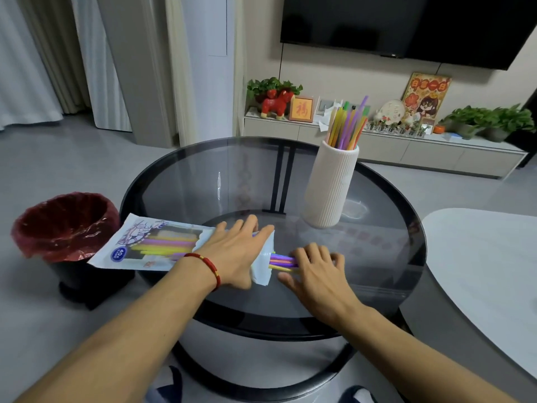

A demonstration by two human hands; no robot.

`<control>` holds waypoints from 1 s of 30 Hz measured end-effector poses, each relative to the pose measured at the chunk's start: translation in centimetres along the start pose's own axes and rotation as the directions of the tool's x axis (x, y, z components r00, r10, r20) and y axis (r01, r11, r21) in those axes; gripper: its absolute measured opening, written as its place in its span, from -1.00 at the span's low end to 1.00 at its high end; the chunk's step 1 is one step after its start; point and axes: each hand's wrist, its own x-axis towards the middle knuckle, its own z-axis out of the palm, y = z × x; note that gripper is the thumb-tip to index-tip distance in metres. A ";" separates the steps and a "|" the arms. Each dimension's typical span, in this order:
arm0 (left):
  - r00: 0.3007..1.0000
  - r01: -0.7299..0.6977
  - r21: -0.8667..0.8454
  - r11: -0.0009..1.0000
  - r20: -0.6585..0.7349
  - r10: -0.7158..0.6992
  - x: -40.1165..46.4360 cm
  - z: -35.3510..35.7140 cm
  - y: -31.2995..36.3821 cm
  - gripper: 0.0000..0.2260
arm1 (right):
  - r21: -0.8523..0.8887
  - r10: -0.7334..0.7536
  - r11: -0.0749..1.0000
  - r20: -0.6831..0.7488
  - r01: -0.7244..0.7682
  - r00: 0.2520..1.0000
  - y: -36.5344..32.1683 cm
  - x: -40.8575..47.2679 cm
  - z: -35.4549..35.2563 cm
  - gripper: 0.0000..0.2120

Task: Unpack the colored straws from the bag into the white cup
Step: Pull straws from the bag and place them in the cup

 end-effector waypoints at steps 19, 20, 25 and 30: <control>0.977 -0.149 -0.167 0.975 -0.174 0.120 1.7 0.1 3.0 -0.81 | -0.316 -0.112 0.944 -0.039 0.094 0.993 5.7 -2.6 -10.0 -0.73; 0.976 -0.132 -0.181 0.975 -0.194 0.096 2.0 0.2 3.4 -0.88 | -0.354 -0.131 0.933 -0.150 0.071 0.980 5.8 -2.8 -10.6 -0.70; 0.964 -0.025 -0.429 0.903 -0.251 -0.092 2.8 -0.6 4.6 -0.87 | -0.042 -0.256 0.947 -0.699 0.319 0.668 4.2 -4.9 -10.4 -0.73; 0.951 -0.150 -0.676 0.722 -0.299 -0.083 2.7 -1.9 6.6 -0.95 | 0.691 0.335 0.719 -0.257 -0.070 0.907 1.2 -2.3 -8.6 -0.52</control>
